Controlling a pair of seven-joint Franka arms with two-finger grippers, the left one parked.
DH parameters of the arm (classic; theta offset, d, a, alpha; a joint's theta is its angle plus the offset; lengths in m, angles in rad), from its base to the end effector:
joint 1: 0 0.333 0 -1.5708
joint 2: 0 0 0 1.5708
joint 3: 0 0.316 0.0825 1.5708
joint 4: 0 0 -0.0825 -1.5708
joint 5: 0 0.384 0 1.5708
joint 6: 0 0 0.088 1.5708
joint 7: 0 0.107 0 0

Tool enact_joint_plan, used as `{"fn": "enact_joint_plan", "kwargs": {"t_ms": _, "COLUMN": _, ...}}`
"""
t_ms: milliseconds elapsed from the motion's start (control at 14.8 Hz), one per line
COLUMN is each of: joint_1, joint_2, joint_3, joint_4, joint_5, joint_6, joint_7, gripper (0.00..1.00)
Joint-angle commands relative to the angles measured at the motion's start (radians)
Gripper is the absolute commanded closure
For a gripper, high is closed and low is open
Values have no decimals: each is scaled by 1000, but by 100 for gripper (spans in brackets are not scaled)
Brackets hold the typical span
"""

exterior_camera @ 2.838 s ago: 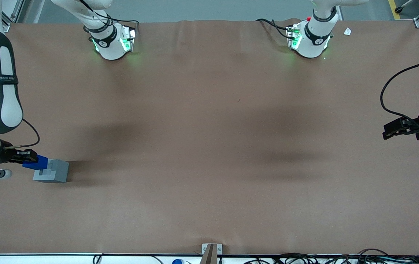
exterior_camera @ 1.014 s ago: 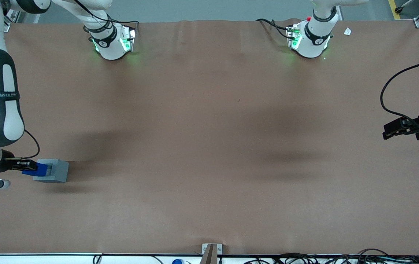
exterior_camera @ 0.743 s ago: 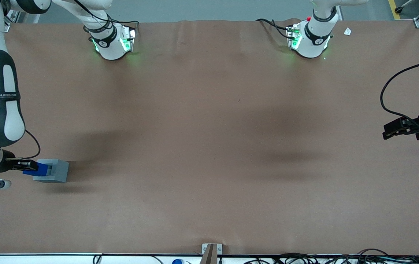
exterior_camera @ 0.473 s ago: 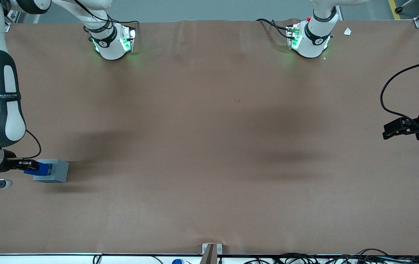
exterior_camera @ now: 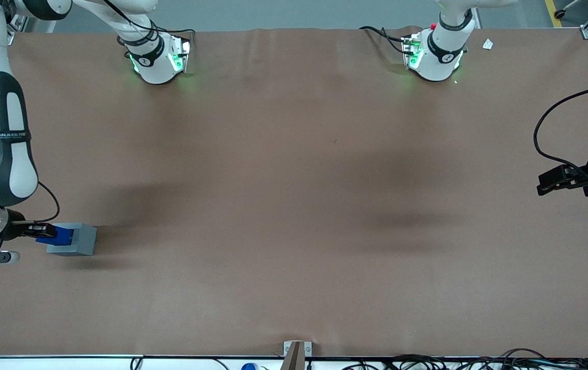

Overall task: Insert blue part into gray base with right arm
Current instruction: 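Lower the blue block into the gray base's square hole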

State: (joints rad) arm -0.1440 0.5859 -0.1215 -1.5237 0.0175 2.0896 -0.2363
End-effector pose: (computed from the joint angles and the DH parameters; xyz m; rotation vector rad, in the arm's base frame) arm 0.6803 -0.1705 0.3181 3.0946 -0.0285 -0.0437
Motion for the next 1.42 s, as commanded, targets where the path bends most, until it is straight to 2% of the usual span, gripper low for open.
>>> {"fn": "enact_joint_plan", "kwargs": {"t_ms": 0, "joint_1": -9, "joint_2": -5, "joint_3": 14, "joint_4": -7, "joint_5": 6, "joint_6": 1, "joint_7": 15, "gripper": 97}}
{"fn": "enact_joint_plan", "kwargs": {"t_ms": 1351, "joint_1": -3, "joint_2": -5, "joint_3": 19, "joint_4": -12, "joint_5": 2, "joint_6": 18, "joint_7": 32, "gripper": 97}}
